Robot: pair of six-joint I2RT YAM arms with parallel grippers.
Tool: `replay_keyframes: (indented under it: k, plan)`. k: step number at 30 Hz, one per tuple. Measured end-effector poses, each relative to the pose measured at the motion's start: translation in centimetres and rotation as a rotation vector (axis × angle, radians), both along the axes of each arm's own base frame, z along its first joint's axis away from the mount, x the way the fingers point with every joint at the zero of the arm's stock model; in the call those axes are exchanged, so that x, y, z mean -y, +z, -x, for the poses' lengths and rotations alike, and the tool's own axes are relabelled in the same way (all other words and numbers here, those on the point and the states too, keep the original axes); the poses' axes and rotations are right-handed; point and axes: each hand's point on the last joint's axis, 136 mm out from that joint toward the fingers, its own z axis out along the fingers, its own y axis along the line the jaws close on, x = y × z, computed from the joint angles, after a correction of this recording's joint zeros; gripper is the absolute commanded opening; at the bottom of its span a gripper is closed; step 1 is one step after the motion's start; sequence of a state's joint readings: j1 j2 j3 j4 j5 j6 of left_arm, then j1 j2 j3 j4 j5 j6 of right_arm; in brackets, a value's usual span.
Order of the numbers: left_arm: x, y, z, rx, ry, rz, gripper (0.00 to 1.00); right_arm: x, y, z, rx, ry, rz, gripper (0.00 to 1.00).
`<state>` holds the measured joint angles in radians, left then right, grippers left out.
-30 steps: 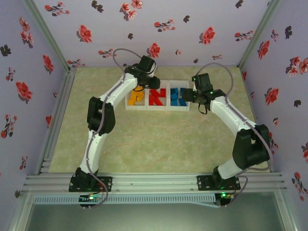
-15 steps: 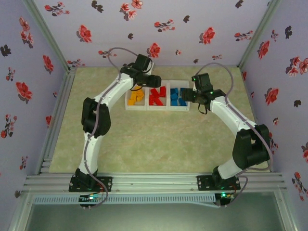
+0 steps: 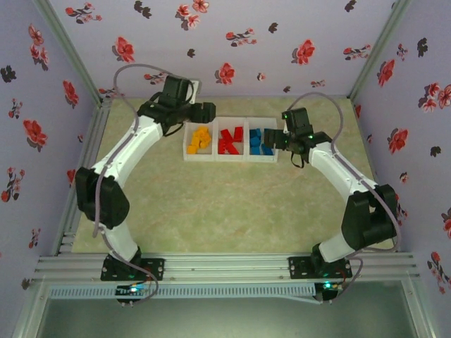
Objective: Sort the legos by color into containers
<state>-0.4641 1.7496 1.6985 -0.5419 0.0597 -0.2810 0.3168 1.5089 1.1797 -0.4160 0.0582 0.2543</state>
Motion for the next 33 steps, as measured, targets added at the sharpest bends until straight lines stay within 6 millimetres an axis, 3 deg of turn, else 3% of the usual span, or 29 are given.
replay_keyframes:
  k: [2, 8, 15, 20, 23, 27, 30, 33]
  plan:
    - [-1.1, -0.4, 0.6, -0.004, 0.016, -0.009, 1.0, 0.3, 0.3, 0.0, 0.011, -0.007, 0.009, 0.99]
    - [-4.2, -1.5, 2.2, -0.03, 0.062, -0.088, 1.0, 1.8, 1.8, 0.4, 0.052, -0.048, 0.018, 1.0]
    - [-9.7, 0.7, 4.7, -0.012, 0.197, -0.225, 1.0, 6.6, 4.4, 0.8, 0.126, -0.195, 0.027, 1.0]
    - [-14.5, 0.9, 5.8, 0.026, 0.305, -0.257, 1.0, 10.0, 4.5, 2.0, 0.144, -0.275, 0.027, 1.0]
    - [-18.6, -0.9, 5.7, 0.048, 0.417, -0.285, 1.0, 11.1, 4.0, 2.1, 0.149, -0.312, 0.05, 1.0]
    - [-23.9, -5.8, 6.1, 0.036, 0.552, -0.334, 1.0, 12.4, 3.0, 2.3, 0.142, -0.35, 0.065, 1.0]
    - [-26.1, -9.5, 6.8, 0.051, 0.6, -0.365, 1.0, 13.8, 2.7, 2.4, 0.138, -0.387, 0.068, 0.99]
    - [-26.8, -13.0, 8.1, 0.119, 0.599, -0.406, 1.0, 14.7, 2.7, 2.6, 0.143, -0.413, 0.072, 1.0]
